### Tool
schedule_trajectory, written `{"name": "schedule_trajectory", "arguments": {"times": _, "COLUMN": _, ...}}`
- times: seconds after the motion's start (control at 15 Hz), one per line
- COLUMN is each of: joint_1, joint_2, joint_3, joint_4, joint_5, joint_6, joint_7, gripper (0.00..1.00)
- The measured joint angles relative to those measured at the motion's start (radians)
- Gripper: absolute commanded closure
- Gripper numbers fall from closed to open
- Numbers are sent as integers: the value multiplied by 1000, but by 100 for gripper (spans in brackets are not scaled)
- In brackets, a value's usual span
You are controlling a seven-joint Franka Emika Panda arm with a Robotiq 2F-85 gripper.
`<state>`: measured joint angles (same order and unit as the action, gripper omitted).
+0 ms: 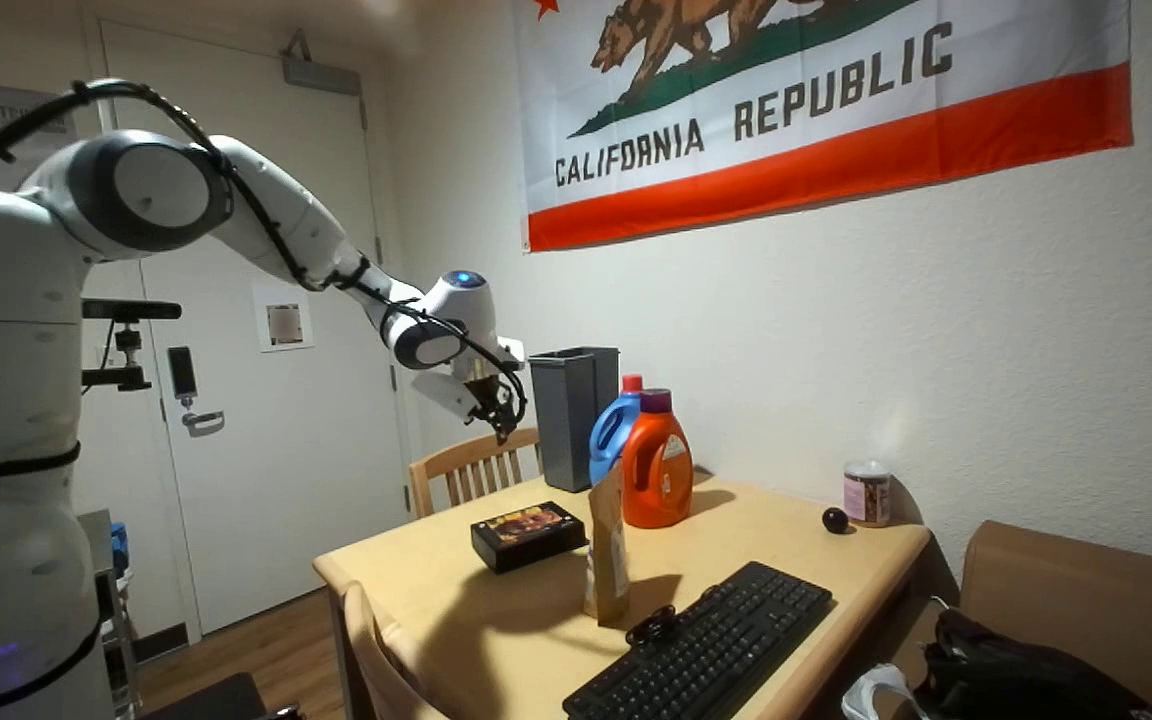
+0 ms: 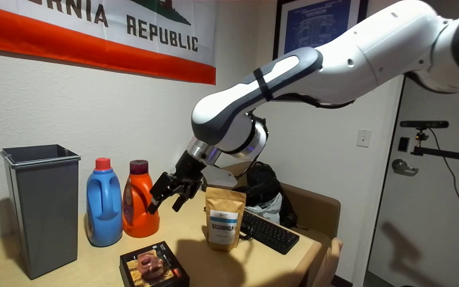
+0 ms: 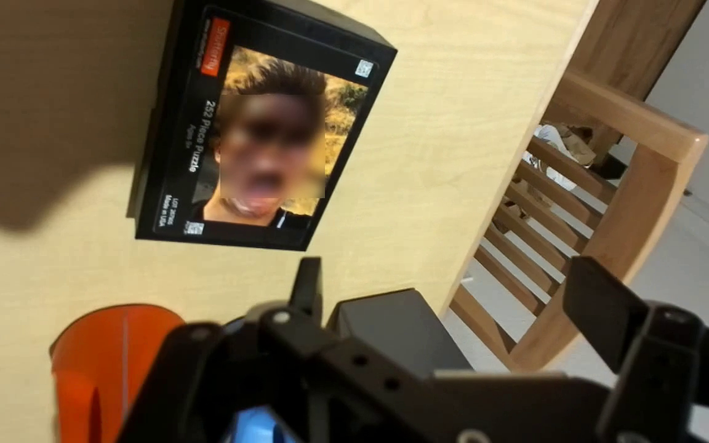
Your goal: Make the black box lay on its back
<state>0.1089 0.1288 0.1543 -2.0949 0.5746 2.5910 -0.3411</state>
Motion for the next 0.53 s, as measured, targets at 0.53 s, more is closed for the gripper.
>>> {"name": "schedule_trajectory", "arguments": {"times": 0.53, "joint_1": 42, "joint_2": -336, "joint_3": 22, "joint_4": -260, "joint_5": -370, "joint_6": 48, "joint_7": 368, "gripper": 0}}
